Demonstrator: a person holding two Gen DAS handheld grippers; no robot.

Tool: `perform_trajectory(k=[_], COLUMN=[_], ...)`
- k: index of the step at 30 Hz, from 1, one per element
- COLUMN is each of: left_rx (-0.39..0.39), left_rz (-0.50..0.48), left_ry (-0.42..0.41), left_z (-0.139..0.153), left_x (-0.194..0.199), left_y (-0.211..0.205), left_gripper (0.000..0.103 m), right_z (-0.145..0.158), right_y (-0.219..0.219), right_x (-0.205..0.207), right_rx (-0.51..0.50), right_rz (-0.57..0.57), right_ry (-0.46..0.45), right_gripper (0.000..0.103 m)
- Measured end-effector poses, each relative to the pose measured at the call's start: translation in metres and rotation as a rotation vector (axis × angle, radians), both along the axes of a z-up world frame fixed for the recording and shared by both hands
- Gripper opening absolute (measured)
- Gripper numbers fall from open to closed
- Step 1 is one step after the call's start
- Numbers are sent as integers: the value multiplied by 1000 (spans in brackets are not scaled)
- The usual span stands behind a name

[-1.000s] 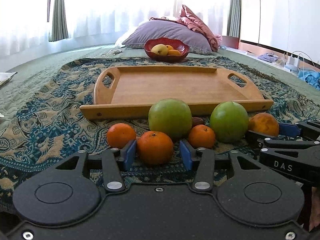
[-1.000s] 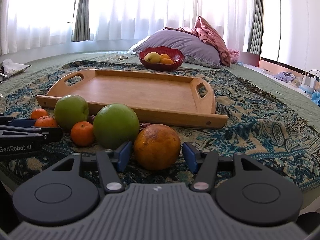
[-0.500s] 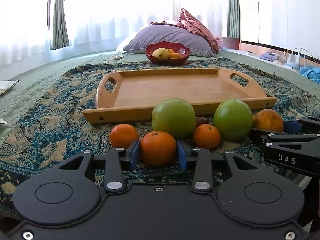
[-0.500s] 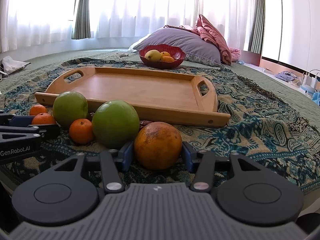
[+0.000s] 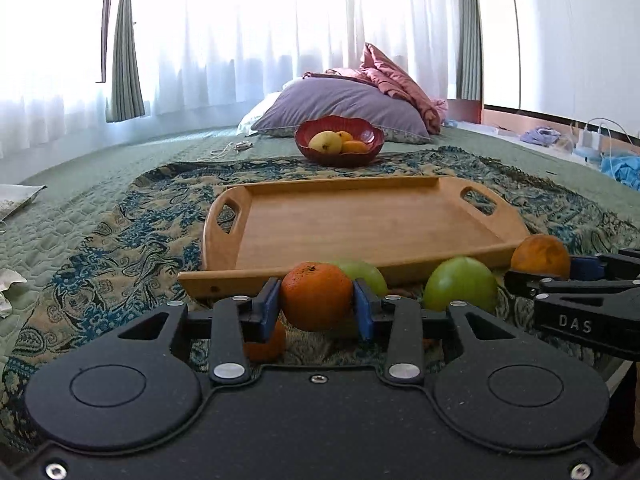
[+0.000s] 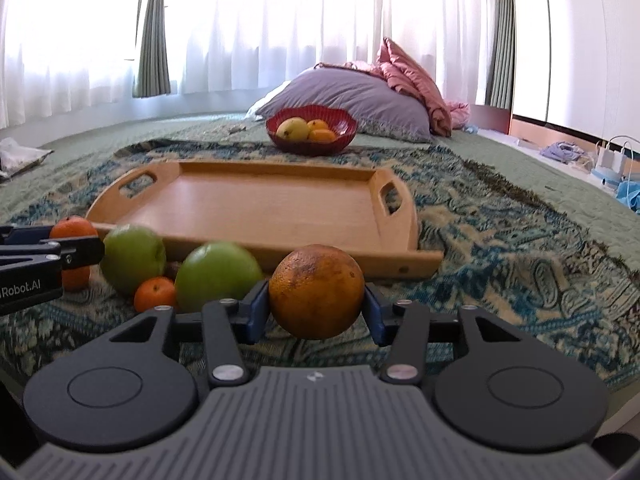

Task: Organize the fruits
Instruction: 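Carry the tangerine with the left tool while the right tool carries the grapefruit onto the tray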

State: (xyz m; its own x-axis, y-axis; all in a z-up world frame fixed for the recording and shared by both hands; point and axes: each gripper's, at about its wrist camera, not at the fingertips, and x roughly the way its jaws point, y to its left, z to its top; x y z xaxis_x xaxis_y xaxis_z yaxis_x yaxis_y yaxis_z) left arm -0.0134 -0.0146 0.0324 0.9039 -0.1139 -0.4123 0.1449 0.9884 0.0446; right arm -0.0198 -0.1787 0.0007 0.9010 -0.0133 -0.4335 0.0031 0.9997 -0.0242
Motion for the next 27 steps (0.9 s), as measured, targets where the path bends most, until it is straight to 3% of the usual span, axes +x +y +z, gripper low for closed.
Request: perform_trajectory(k=[7, 15, 20, 27], left_rx=[-5, -44, -84, -70], left_rz=[3, 7, -5, 6], left_ry=[13, 30, 80, 153], left_z=[17, 45, 48, 30], left_x=[24, 81, 126, 178], left_y=[3, 2, -2, -9], left_gripper=[36, 36, 36, 36], right_z=[16, 41, 45, 31], right_y=[-8, -24, -31, -36], right_x=[15, 72, 118, 162], right_rx=[19, 97, 131, 156], right_rz=[10, 14, 3, 2], right_ry=[-14, 12, 58, 121], right_gripper=[53, 53, 53, 53])
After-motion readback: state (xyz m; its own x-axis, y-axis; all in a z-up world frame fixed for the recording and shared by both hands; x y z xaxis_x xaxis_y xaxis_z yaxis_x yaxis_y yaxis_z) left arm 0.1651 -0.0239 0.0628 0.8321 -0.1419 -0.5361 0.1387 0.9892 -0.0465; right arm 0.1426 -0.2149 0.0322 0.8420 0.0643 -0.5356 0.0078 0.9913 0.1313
